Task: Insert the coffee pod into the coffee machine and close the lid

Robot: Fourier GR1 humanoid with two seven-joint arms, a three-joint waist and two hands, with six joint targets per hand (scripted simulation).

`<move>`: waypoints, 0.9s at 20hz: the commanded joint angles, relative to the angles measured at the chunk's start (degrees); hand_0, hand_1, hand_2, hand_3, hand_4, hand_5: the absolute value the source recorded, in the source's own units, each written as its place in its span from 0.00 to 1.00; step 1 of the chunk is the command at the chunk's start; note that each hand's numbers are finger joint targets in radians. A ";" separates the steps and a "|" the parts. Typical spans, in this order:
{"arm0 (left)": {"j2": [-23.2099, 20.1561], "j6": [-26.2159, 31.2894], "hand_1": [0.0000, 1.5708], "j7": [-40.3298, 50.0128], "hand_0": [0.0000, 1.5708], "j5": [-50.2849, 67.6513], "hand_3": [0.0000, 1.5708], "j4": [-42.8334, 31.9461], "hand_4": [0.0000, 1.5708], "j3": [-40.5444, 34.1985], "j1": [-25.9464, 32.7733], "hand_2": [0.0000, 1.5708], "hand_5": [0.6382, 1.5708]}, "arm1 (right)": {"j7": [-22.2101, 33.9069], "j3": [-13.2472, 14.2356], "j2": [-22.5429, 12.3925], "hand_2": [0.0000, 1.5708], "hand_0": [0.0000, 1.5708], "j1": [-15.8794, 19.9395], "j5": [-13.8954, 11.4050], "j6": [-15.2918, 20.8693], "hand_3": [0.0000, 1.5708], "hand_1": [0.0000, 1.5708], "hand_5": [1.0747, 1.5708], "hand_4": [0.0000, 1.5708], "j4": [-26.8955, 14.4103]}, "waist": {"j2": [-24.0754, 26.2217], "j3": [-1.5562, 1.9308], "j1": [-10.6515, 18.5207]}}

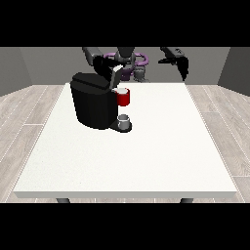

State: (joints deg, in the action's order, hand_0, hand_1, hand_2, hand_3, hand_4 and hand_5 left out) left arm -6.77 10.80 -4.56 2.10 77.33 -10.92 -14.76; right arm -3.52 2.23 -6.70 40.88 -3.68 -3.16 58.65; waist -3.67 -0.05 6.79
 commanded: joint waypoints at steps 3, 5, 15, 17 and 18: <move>1.74 -3.32 0.00 0.67 0.00 -1.99 0.00 1.04 0.12 2.22 -1.34 0.00 1.00 | -0.08 -0.78 -0.47 0.00 0.00 4.41 -3.27 1.13 0.00 0.00 1.00 0.11 -2.17 | -0.99 0.05 1.46; -1.20 -0.31 0.00 -0.52 0.00 0.66 0.00 -1.48 0.10 -0.33 -3.49 0.00 1.00 | 0.29 -2.33 1.42 0.00 0.00 5.78 -5.29 3.44 0.00 0.00 1.00 0.09 -1.51 | -2.05 0.04 1.01; 2.49 -0.13 0.00 -6.33 0.00 0.05 0.00 2.34 0.09 3.70 0.03 0.00 1.00 | -7.02 -1.59 3.00 0.00 0.00 3.39 -3.03 -0.15 0.00 0.00 1.00 0.04 -0.57 | -1.14 0.06 1.21; 3.31 -1.89 0.00 -4.99 0.00 -1.23 0.00 0.43 0.16 4.12 2.45 0.00 1.00 | -5.93 -5.88 6.52 0.00 0.00 -0.89 -3.08 -0.23 0.00 0.00 1.00 0.11 1.92 | 3.56 0.05 -1.61; 0.83 1.06 0.00 -5.45 0.00 1.04 0.00 -1.34 0.12 2.08 1.83 0.00 1.00 | -3.99 -6.71 6.56 0.00 0.00 -0.42 -0.25 -0.10 0.00 0.00 1.00 0.16 3.72 | 4.51 0.04 -1.75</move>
State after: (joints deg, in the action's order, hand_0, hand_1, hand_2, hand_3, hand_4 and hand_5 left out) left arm -5.10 10.31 -8.66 1.99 77.98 -8.00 -13.77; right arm -6.30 -1.38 -2.27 43.19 -6.40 -2.80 59.19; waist -1.47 0.00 6.61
